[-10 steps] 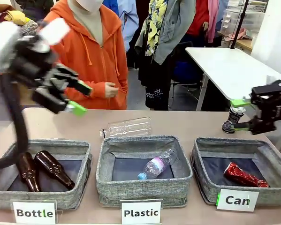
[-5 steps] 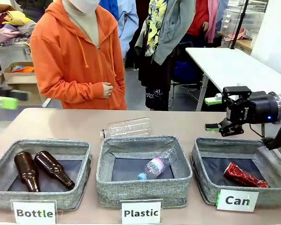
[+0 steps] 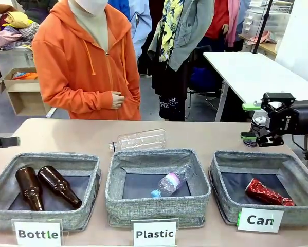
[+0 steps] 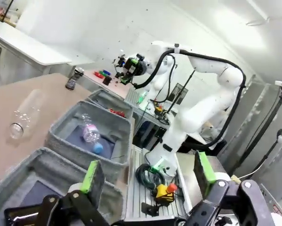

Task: Sort the can waste into the basket.
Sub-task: Pick up the can waste from the table and place it in the right Fabric basket.

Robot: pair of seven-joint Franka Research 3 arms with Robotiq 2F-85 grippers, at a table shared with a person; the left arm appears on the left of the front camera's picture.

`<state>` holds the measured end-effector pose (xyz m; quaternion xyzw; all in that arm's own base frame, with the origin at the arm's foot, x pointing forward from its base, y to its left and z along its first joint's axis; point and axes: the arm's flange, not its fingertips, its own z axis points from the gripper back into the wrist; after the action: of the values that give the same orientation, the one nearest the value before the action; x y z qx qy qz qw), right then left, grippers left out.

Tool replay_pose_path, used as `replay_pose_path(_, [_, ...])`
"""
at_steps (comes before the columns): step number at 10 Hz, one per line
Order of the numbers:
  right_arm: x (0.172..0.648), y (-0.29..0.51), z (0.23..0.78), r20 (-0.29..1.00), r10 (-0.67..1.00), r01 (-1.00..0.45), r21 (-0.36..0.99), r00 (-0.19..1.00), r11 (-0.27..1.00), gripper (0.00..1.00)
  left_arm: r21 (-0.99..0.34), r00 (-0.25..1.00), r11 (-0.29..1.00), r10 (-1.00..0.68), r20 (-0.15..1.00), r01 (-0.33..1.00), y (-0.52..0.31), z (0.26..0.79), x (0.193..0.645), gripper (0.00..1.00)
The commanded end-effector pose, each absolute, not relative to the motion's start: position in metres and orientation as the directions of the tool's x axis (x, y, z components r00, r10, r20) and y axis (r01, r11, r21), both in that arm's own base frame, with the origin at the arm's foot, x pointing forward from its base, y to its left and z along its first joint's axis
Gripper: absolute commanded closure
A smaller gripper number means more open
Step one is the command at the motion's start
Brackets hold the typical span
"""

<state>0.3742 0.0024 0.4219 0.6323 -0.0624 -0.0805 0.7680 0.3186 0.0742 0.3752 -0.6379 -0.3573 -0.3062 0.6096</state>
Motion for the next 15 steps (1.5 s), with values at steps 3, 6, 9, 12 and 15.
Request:
replay_pose_path(3, [0.374, 0.002, 0.422, -0.006, -0.203, 0.045, 0.981, 0.979, 0.187, 0.0, -0.539, 0.534, 0.064, 0.084, 0.841, 0.84, 0.076, 0.405, 0.313, 0.0])
replay_pose_path(6, [0.374, 0.002, 0.422, -0.006, -0.203, 0.045, 0.981, 0.979, 0.187, 0.0, -0.539, 0.534, 0.064, 0.084, 0.841, 0.84, 0.076, 0.405, 0.313, 0.0])
replay_pose_path(9, [0.374, 0.002, 0.422, -0.006, -0.203, 0.045, 0.981, 0.979, 0.187, 0.0, -0.539, 0.534, 0.064, 0.084, 0.841, 0.84, 0.076, 0.405, 0.313, 0.0])
replay_pose_path(12, [0.363, -0.007, 0.441, 0.129, -0.196, -0.039, 0.912, 0.972, 0.408, 0.0, -0.539, 0.534, 0.064, 0.084, 0.841, 0.84, 0.076, 0.405, 0.313, 0.0])
replay_pose_path(15, [0.351, -0.032, 0.489, 0.68, -0.078, -0.291, 0.411, 0.729, 0.864, 0.0, -0.539, 0.534, 0.064, 0.084, 0.841, 0.84, 0.076, 0.405, 0.313, 0.0])
